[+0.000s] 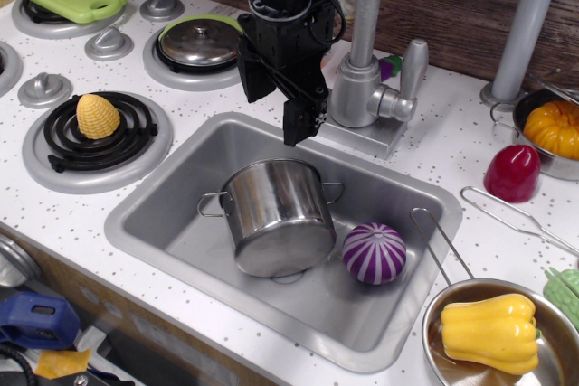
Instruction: Flip pot upright in sink
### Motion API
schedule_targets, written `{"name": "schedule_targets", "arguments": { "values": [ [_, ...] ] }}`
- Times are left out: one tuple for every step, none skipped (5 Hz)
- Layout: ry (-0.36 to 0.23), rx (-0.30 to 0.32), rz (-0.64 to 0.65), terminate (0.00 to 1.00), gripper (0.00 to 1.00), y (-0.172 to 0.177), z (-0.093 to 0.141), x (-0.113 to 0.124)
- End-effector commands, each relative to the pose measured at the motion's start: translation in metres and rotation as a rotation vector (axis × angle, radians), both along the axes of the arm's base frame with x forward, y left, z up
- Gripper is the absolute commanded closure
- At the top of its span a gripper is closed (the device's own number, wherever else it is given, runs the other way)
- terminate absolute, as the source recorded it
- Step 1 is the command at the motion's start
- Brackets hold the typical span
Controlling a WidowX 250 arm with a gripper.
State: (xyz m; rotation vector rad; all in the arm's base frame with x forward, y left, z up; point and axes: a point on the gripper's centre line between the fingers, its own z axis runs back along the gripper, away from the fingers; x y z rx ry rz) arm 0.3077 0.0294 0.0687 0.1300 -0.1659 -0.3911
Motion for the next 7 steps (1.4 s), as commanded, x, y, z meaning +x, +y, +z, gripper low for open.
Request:
{"name": "schedule_targets", "arguments": {
  "values": [
    [0.000,0.000,0.000,0.00,0.00,0.000,0.000,0.000],
    [0.024,-0.070,0.010,0.00,0.00,0.001,-0.005,0.002],
    [0.051,-0.131,0.022,0.00,0.00,0.001,-0.008,0.002],
    [0.118,-0.284,0.011,0.00,0.00,0.012,-0.012,0.007],
    [0.179,-0.418,0.008,0.00,0.00,0.022,-0.022,0.012],
    [0.219,-0.482,0.034,0.00,0.00,0.023,-0.025,0.012],
    [0.258,-0.549,0.082,0.00,0.00,0.019,-0.028,0.010]
  ]
}}
